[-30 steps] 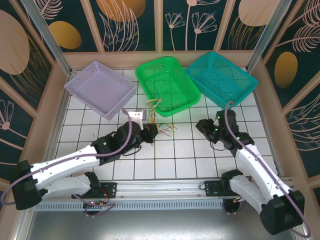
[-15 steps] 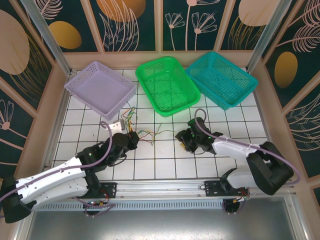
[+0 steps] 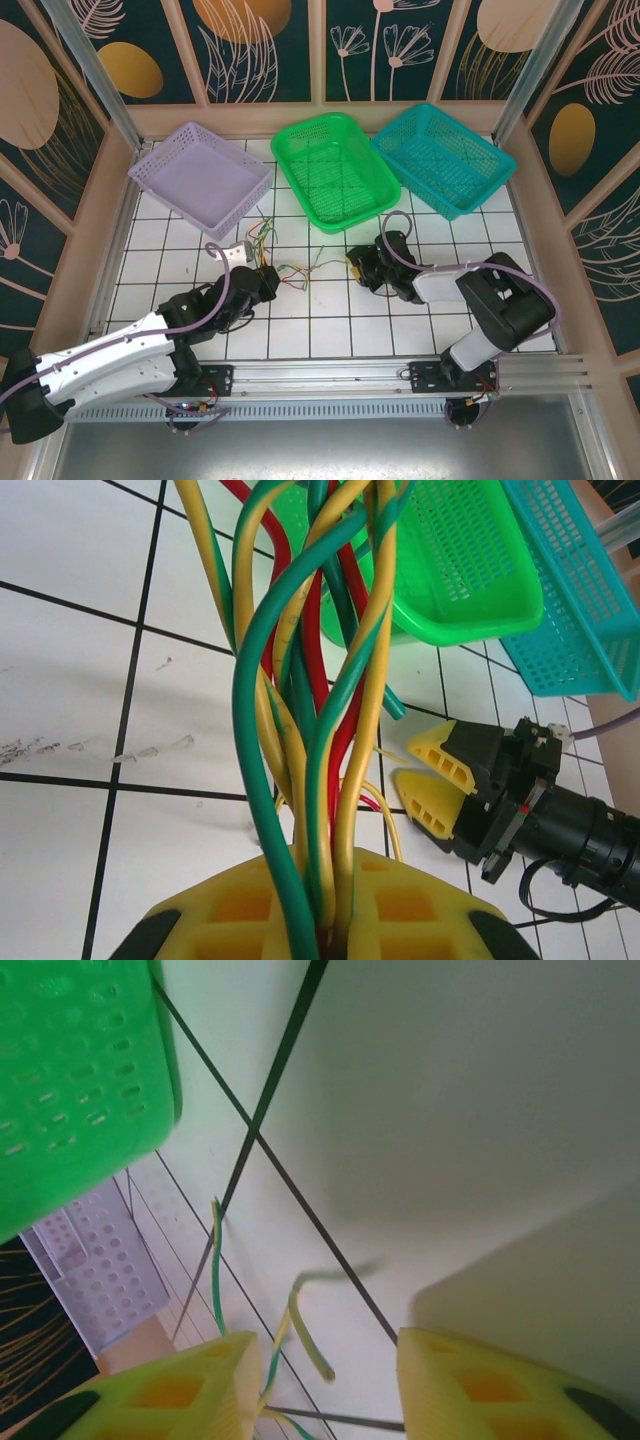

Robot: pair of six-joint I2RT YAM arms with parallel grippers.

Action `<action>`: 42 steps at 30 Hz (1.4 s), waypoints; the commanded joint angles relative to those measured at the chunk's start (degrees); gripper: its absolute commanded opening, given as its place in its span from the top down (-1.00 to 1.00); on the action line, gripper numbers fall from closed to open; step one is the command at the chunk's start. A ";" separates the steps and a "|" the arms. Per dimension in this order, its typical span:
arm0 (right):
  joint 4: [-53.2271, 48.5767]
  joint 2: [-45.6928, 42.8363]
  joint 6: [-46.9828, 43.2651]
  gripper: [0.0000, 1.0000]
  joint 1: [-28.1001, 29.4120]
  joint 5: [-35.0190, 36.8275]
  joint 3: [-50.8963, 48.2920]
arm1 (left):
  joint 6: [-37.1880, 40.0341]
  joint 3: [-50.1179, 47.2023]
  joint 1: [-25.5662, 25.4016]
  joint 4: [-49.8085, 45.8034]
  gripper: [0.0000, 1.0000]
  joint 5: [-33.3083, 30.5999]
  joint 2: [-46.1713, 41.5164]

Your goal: Untangle the cables

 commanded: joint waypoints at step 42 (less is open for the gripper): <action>-45.67 -36.58 -47.20 1.00 -11.38 1.25 23.01 | -11.58 -4.67 0.16 45.73 1.00 9.87 31.33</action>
